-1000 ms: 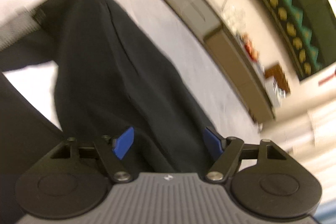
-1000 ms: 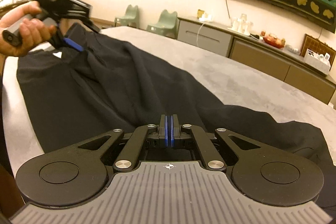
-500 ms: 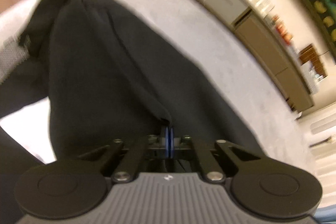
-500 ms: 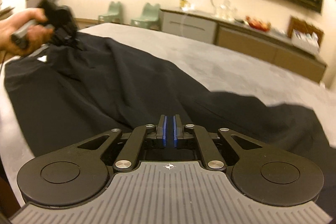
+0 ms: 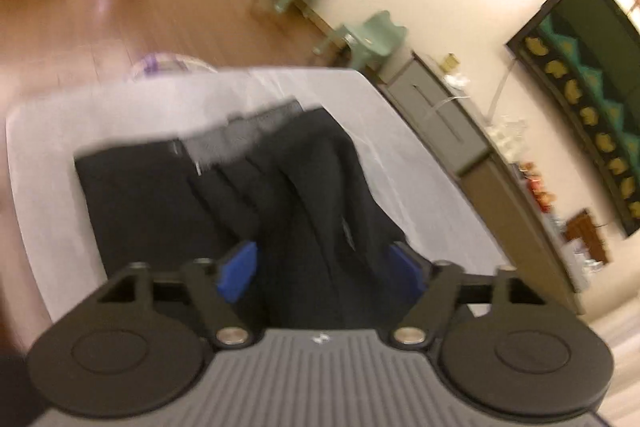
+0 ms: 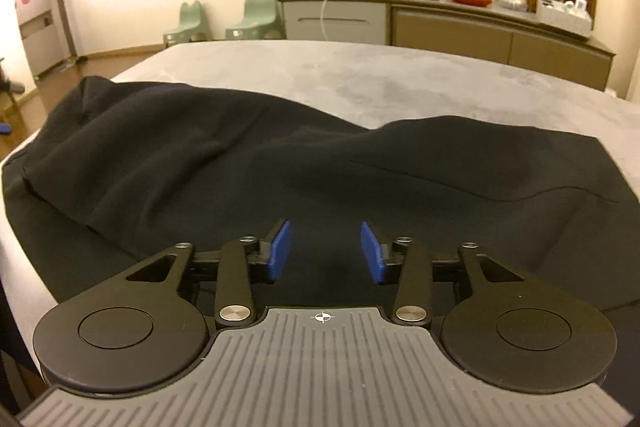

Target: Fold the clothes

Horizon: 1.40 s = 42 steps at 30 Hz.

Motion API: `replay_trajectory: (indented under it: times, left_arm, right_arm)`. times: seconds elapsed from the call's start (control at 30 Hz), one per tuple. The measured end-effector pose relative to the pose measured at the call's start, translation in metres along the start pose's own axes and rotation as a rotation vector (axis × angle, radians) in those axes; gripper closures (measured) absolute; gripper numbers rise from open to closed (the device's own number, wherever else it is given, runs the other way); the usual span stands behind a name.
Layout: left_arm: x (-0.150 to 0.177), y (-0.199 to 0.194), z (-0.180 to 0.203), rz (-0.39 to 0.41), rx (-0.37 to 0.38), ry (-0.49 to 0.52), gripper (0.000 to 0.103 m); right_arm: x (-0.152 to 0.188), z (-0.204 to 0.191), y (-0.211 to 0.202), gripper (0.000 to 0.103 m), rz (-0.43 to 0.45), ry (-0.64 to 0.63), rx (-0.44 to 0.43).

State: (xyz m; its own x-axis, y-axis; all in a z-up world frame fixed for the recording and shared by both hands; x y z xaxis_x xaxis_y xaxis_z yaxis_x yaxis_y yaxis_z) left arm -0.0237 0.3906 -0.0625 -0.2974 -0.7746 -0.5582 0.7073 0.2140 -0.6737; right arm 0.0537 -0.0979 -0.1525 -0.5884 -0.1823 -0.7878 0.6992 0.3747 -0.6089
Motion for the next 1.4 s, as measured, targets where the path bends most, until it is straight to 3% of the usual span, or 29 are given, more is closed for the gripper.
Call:
replay_trajectory:
  times: [0.13,0.23,0.33,0.37,0.47,0.57,0.63,0.73,0.83,0.9,0.93,0.97,1.07,1.13,1.27,1.4]
  left_arm:
    - [-0.01,0.033,-0.024,-0.108,-0.125,-0.092,0.023]
    - [0.001,0.05,-0.033,-0.199,-0.108,-0.167,0.023]
    - [0.014,0.065,-0.031,-0.227,-0.086,-0.143,0.021]
    - [0.014,0.069,-0.028,-0.212,-0.083,-0.126,0.014]
    - [0.008,0.089,-0.011,-0.181,-0.09,-0.052,0.016]
    - [0.002,0.11,0.008,-0.168,-0.098,0.026,0.015]
    - [-0.002,0.125,0.021,-0.158,-0.103,0.078,0.011]
    - [-0.008,0.147,0.041,-0.149,-0.099,0.143,0.012]
    - [-0.018,0.171,0.061,-0.177,-0.009,0.109,0.027]
    - [-0.024,0.187,0.075,-0.195,0.052,0.087,0.06]
    - [-0.026,0.193,0.078,-0.211,0.073,0.062,0.068]
    - [-0.026,0.195,0.073,-0.236,0.078,0.014,0.08]
    - [-0.023,0.192,0.051,-0.258,0.098,-0.02,0.089]
    - [-0.023,0.183,0.038,-0.249,0.102,-0.043,0.087]
    - [-0.042,0.174,0.039,-0.2,0.161,-0.124,0.036]
    - [-0.049,0.197,0.079,-0.21,0.2,-0.068,0.032]
  right_arm:
    - [-0.002,0.012,-0.005,0.05,0.006,0.079,-0.007]
    - [-0.004,0.014,-0.006,0.046,0.006,0.116,-0.021]
    - [-0.004,0.009,-0.005,0.043,-0.001,0.115,-0.028]
    - [-0.003,0.006,-0.003,0.043,-0.009,0.108,-0.035]
    - [0.003,-0.004,0.002,0.043,-0.045,0.065,-0.05]
    - [0.017,-0.011,0.012,0.045,-0.132,-0.06,-0.013]
    - [0.024,-0.007,0.018,0.036,-0.149,-0.131,0.038]
    - [0.013,0.02,0.024,0.039,-0.144,-0.108,0.118]
    - [-0.007,0.061,0.042,0.038,-0.101,-0.074,0.243]
    - [-0.019,0.084,0.053,0.038,-0.079,-0.056,0.316]
    - [-0.023,0.094,0.056,0.036,-0.072,-0.053,0.342]
    - [-0.025,0.103,0.057,0.035,-0.073,-0.042,0.35]
    - [-0.021,0.12,0.049,0.027,-0.17,0.006,0.26]
    - [-0.017,0.13,0.041,0.023,-0.237,-0.002,0.224]
    - [-0.007,0.136,0.025,0.016,-0.288,-0.062,0.246]
    - [-0.001,0.134,0.019,0.011,-0.267,-0.04,0.253]
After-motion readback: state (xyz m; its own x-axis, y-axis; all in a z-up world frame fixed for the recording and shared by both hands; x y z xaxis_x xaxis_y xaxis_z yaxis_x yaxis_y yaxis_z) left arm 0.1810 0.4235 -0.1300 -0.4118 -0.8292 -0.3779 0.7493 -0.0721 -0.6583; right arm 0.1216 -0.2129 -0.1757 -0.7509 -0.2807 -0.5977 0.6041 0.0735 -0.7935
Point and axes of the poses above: each gripper's, at about its wrist camera, not at the fingertips, and y roughly the way its jaws point, z to its right, x to its underside, the point moved 9 cm from there along y, roughly the way its jaws point, and after that the axes turned 2 degrees about y, right-handed, at the moved point
